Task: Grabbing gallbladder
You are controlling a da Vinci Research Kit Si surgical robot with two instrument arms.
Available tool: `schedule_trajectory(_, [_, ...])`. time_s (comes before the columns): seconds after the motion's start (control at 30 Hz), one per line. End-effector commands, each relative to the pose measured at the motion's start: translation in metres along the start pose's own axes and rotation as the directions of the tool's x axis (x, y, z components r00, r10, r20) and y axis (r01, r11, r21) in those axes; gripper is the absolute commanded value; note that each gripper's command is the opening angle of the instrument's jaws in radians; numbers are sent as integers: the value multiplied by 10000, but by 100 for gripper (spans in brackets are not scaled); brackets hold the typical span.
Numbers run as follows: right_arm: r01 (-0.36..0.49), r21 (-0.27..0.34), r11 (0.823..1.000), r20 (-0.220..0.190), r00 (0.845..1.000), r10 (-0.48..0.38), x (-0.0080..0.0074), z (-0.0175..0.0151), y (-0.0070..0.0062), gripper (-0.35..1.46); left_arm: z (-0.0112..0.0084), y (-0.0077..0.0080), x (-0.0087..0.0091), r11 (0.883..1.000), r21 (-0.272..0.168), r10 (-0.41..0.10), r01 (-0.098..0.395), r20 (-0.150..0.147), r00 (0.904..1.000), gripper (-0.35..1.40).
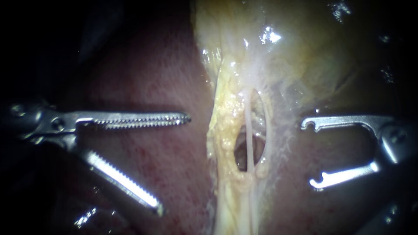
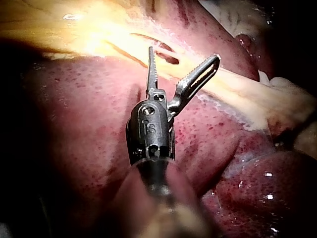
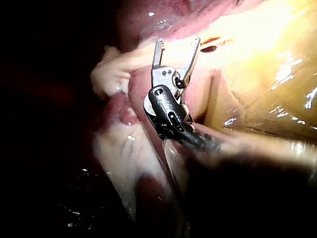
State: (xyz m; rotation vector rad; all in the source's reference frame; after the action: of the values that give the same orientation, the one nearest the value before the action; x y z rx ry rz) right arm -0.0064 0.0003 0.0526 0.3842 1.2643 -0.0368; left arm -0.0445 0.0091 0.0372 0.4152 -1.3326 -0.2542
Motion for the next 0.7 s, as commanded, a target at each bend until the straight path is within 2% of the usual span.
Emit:
schedule_trajectory(0.03, [3,1,10000,1,10000,-3,0,0,0,59,0,0,0,10000,14,1,-1,4,10000,108])
schedule_trajectory(0.17, [4,3,10000,1,10000,-4,0,-1,0,59,-2,0,-4,10000,4,-16,16,13,10000,109])
schedule_trajectory(0.33, [3,1,10000,1,10000,-3,0,-1,0,59,-2,2,-12,9994,-327,-115,115,-8,9999,108])
schedule_trajectory(0.47, [-56,-2,10000,4,10000,56,0,-1,0,59,-1,2,-16,9942,-877,-615,615,20,9981,103])
schedule_trajectory(0.53, [-56,-1,10000,4,10000,56,0,-1,0,59,-2,3,-18,9890,-1149,-945,931,-69,9955,101])
schedule_trajectory(0.63, [-57,-3,10000,4,10000,57,0,-1,0,59,-1,6,-20,9778,-1532,-1497,1432,-312,9882,94])
schedule_trajectory(0.67, [-57,-4,10000,4,10000,57,0,-1,0,59,0,6,-19,9722,-1701,-1719,1610,-509,9838,91])
schedule_trajectory(0.7, [-57,-4,10000,5,10000,57,0,-1,0,59,0,7,-19,9682,-1750,-1911,1789,-558,9800,88])
